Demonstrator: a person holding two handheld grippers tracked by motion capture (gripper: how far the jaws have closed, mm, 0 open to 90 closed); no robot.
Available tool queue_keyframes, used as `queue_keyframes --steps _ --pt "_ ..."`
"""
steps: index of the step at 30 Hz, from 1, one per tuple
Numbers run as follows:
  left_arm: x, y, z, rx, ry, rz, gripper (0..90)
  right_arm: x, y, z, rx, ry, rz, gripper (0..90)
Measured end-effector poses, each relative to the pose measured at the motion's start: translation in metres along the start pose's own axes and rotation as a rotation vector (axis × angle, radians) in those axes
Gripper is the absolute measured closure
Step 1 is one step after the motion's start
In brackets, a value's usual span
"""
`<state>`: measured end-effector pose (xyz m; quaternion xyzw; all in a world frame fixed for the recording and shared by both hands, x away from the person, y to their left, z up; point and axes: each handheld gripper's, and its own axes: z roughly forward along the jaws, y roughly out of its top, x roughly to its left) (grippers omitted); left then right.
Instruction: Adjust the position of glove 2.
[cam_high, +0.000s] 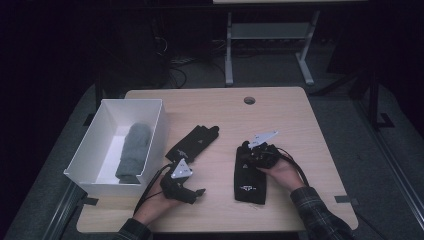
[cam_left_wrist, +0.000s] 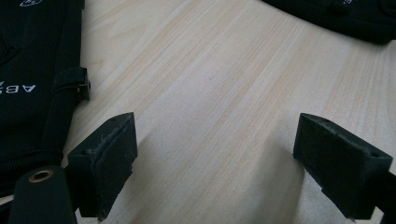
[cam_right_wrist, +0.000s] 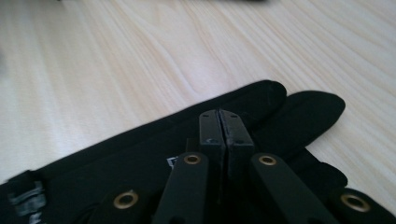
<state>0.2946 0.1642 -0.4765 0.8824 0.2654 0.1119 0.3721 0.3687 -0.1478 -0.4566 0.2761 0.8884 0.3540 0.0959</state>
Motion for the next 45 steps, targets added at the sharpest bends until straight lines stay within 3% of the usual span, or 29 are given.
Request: queue_keyframes --steps 3,4,9,15,23,25,27,30,34,37,41,45 --pt "0.0 0.0 0.0 0.0 0.0 0.0 13.0 0.003 0.001 -0.007 -0.009 -0.002 0.002 85.3" --pt "0.0 0.0 0.0 0.0 0.0 -0.001 13.0 0.006 0.0 -0.016 -0.015 -0.003 0.014 83.4" --pt "0.0 0.0 0.0 0.0 0.002 0.004 13.0 0.019 0.001 -0.025 -0.028 0.036 0.031 77.5" --pt "0.0 0.0 0.0 0.0 0.002 0.004 13.0 0.035 0.008 -0.009 -0.003 0.071 0.015 73.2" --pt "0.0 0.0 0.0 0.0 0.002 0.003 13.0 0.04 0.008 0.01 0.086 0.077 -0.009 68.7" --pt "0.0 0.0 0.0 0.0 0.001 0.001 13.0 0.045 0.008 0.011 0.095 0.03 -0.046 76.4" --pt "0.0 0.0 0.0 0.0 0.002 0.004 12.9 0.049 0.008 0.011 0.094 0.032 -0.048 86.0" --pt "0.0 0.0 0.0 0.0 0.002 0.004 13.0 0.051 0.008 0.012 0.096 0.029 -0.048 90.0" --pt "0.0 0.0 0.0 0.001 0.002 0.004 13.0 0.047 0.006 0.011 0.078 0.056 -0.012 90.0" --pt "0.001 0.0 0.0 0.001 0.004 0.01 13.0 0.046 0.007 0.008 0.061 0.061 -0.011 90.0" --pt "0.0 0.0 0.0 0.0 0.001 0.004 13.0 0.041 0.01 -0.007 -0.016 0.055 0.009 90.0" --pt "0.0 0.0 0.0 0.0 0.002 0.005 13.0 0.035 0.009 -0.017 -0.022 0.036 0.029 90.0"
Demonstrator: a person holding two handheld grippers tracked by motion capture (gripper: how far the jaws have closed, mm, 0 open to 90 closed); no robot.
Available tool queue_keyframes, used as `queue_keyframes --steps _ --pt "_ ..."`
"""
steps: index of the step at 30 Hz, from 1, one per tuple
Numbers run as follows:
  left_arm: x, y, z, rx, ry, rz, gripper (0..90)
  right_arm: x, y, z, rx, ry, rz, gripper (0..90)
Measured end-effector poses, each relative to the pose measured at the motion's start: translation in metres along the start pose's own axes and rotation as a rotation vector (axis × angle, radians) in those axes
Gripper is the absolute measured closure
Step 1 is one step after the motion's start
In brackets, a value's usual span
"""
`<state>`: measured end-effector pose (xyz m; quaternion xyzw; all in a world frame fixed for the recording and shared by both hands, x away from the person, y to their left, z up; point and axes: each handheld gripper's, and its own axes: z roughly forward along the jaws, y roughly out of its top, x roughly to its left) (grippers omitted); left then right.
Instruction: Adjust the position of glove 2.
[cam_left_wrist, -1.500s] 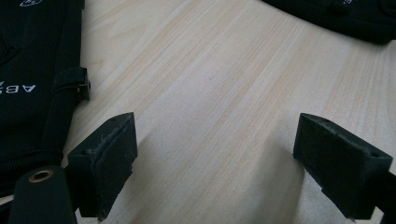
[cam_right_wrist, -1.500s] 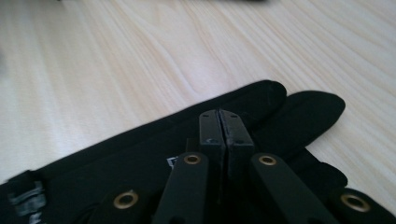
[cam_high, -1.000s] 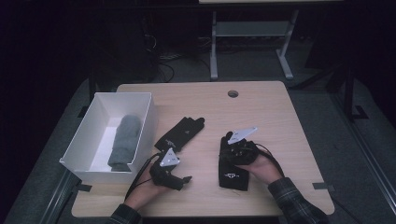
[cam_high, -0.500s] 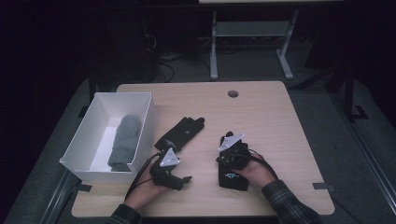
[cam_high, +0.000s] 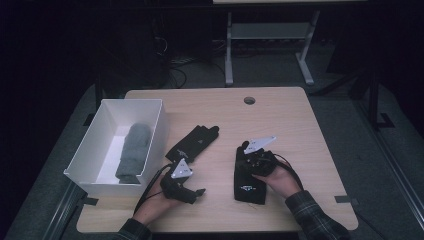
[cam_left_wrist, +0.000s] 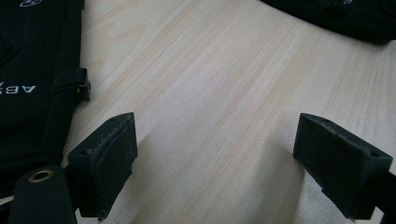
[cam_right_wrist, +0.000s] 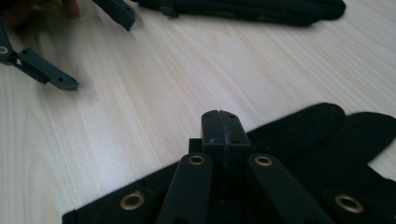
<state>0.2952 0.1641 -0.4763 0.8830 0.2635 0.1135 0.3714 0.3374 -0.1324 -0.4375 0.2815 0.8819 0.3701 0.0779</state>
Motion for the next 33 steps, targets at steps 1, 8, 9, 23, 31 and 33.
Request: queue_keyframes --steps 1,8,9,23,31,33 --pt "0.0 0.0 0.0 0.0 0.0 -0.001 13.0 0.0 0.0 0.0 0.0 0.0 0.0 90.0" --pt "0.0 0.0 0.001 -0.001 0.0 0.0 13.0 -0.005 -0.006 0.0 0.026 0.036 0.025 68.4" --pt "0.0 0.0 0.001 -0.001 0.0 0.0 13.0 -0.004 -0.006 0.003 0.034 0.041 0.021 66.2" --pt "0.0 0.0 0.001 -0.001 -0.001 -0.003 13.0 0.007 -0.005 0.025 0.113 -0.003 -0.029 88.5" --pt "0.0 0.001 0.001 -0.002 0.0 0.0 12.9 0.003 -0.004 0.012 0.037 0.013 -0.004 89.9" --pt "0.0 0.001 0.001 -0.002 0.0 0.0 12.9 0.002 -0.003 0.004 -0.005 0.011 0.006 89.9"
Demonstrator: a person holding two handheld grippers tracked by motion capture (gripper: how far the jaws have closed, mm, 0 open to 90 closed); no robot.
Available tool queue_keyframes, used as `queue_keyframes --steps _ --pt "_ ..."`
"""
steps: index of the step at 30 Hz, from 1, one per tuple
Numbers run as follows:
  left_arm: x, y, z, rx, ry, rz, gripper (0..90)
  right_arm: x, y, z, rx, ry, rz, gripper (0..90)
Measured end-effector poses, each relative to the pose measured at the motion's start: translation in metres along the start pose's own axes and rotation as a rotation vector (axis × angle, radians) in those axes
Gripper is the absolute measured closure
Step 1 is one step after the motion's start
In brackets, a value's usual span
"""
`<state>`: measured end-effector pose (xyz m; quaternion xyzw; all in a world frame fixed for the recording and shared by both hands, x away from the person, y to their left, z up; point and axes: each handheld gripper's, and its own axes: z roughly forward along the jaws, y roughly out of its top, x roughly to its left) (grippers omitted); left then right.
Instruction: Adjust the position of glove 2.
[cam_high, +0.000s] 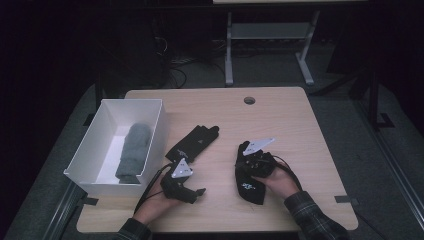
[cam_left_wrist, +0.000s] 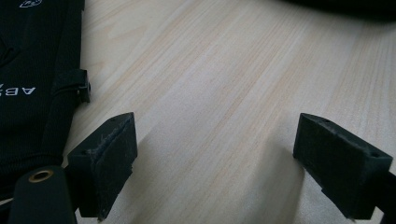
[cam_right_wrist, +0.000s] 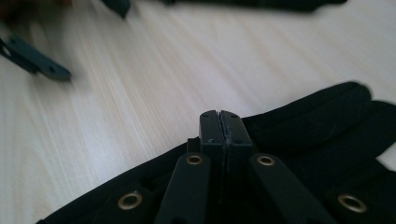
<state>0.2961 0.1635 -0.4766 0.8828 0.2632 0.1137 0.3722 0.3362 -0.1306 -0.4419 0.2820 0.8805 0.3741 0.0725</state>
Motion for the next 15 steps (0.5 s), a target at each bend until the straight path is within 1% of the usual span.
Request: queue_keyframes --steps 2,3,5,6,7,8,9,10,12,15 --pt "0.0 0.0 0.0 0.0 0.0 0.0 13.0 -0.002 0.0 -0.008 -0.035 0.0 -0.001 89.9" --pt "0.0 0.0 0.0 0.0 0.0 0.0 13.0 -0.004 0.0 -0.011 -0.05 0.003 0.016 89.9" --pt "0.0 0.0 0.0 0.0 0.0 0.001 13.0 -0.008 -0.002 -0.02 -0.097 0.027 0.032 89.8" --pt "0.0 0.0 0.0 0.0 0.0 0.001 13.0 -0.008 -0.002 -0.02 -0.097 0.027 0.032 89.8" --pt "0.0 0.0 0.0 -0.003 0.0 -0.003 13.0 -0.01 -0.003 -0.024 -0.111 0.028 0.043 89.8" --pt "0.0 0.0 0.0 -0.006 0.0 -0.007 13.0 -0.014 -0.006 -0.035 -0.155 0.03 0.051 89.6" --pt "0.0 0.0 0.0 -0.006 0.0 -0.007 13.0 -0.016 -0.008 -0.039 -0.162 0.029 0.052 89.5" --pt "0.0 0.0 0.0 -0.006 0.0 -0.007 13.0 -0.016 -0.008 -0.039 -0.162 0.029 0.052 89.5" --pt "-0.001 0.0 0.0 -0.004 0.0 -0.009 13.0 -0.022 -0.014 -0.05 -0.177 0.019 0.061 89.3" --pt "0.0 0.0 0.0 -0.003 0.0 -0.009 13.0 -0.031 -0.022 -0.062 -0.197 0.005 0.089 89.2"
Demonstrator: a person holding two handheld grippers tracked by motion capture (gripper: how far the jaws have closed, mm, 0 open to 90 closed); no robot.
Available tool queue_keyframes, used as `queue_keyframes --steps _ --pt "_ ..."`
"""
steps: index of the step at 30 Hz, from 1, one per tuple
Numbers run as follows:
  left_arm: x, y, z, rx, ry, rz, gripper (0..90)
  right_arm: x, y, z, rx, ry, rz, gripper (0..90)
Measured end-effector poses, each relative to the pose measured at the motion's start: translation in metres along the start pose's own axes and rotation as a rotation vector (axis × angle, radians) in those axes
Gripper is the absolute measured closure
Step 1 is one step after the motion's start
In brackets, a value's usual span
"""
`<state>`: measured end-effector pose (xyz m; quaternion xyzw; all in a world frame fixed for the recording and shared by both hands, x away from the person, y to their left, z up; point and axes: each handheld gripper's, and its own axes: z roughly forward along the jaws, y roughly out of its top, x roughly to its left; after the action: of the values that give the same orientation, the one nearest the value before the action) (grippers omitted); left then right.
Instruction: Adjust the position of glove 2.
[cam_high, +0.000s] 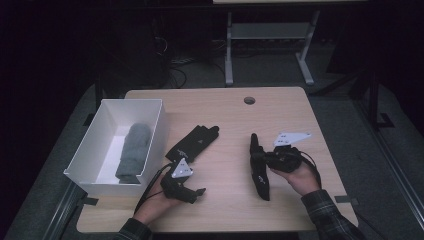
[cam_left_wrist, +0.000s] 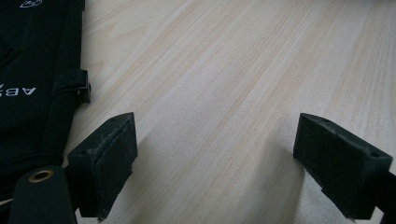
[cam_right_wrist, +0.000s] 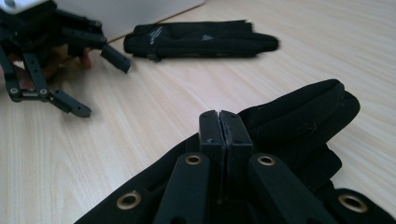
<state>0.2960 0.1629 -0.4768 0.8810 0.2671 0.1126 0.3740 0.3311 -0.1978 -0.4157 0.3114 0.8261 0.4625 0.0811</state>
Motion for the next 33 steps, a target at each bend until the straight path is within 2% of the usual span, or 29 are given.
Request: queue_keyframes --steps 4,10,15,16,17,20,21,24,25,27,28,33 --pt "0.0 0.0 0.0 0.0 0.0 -0.001 13.0 -0.012 -0.007 -0.018 -0.033 -0.028 0.016 89.1" --pt "0.0 0.0 0.0 -0.001 0.0 -0.002 13.0 -0.015 -0.007 -0.025 -0.072 -0.015 0.025 88.4" --pt "0.0 0.0 0.0 -0.004 0.0 -0.006 13.0 -0.019 -0.011 -0.033 -0.069 -0.034 0.032 89.6" --pt "0.0 0.0 0.0 -0.004 0.0 -0.005 13.0 -0.021 -0.014 -0.037 -0.064 -0.049 0.036 90.0" --pt "0.0 0.0 0.0 -0.004 0.0 -0.006 13.0 -0.025 -0.021 -0.044 -0.045 -0.085 0.046 90.0" --pt "0.0 0.0 0.0 -0.001 0.0 -0.002 13.0 -0.029 -0.028 -0.049 -0.025 -0.113 0.05 90.0" --pt "0.0 0.0 0.001 -0.001 0.0 -0.002 13.0 -0.032 -0.036 -0.052 -0.003 -0.124 0.061 88.7" --pt "0.0 0.001 0.001 0.001 0.001 0.0 13.0 -0.033 -0.041 -0.049 0.051 -0.135 0.076 83.4" --pt "0.0 0.001 0.001 0.001 0.001 0.0 13.0 -0.033 -0.041 -0.049 0.051 -0.135 0.076 83.4" --pt "0.0 0.001 0.001 0.003 0.0 0.0 13.0 -0.036 -0.047 -0.043 0.1 -0.136 0.107 78.3" --pt "0.0 0.001 0.001 -0.001 0.001 0.0 13.0 -0.041 -0.052 -0.037 0.133 -0.118 0.145 72.6" --pt "0.0 0.001 0.001 0.001 0.001 -0.002 13.0 -0.044 -0.056 -0.026 0.151 -0.101 0.176 65.4"
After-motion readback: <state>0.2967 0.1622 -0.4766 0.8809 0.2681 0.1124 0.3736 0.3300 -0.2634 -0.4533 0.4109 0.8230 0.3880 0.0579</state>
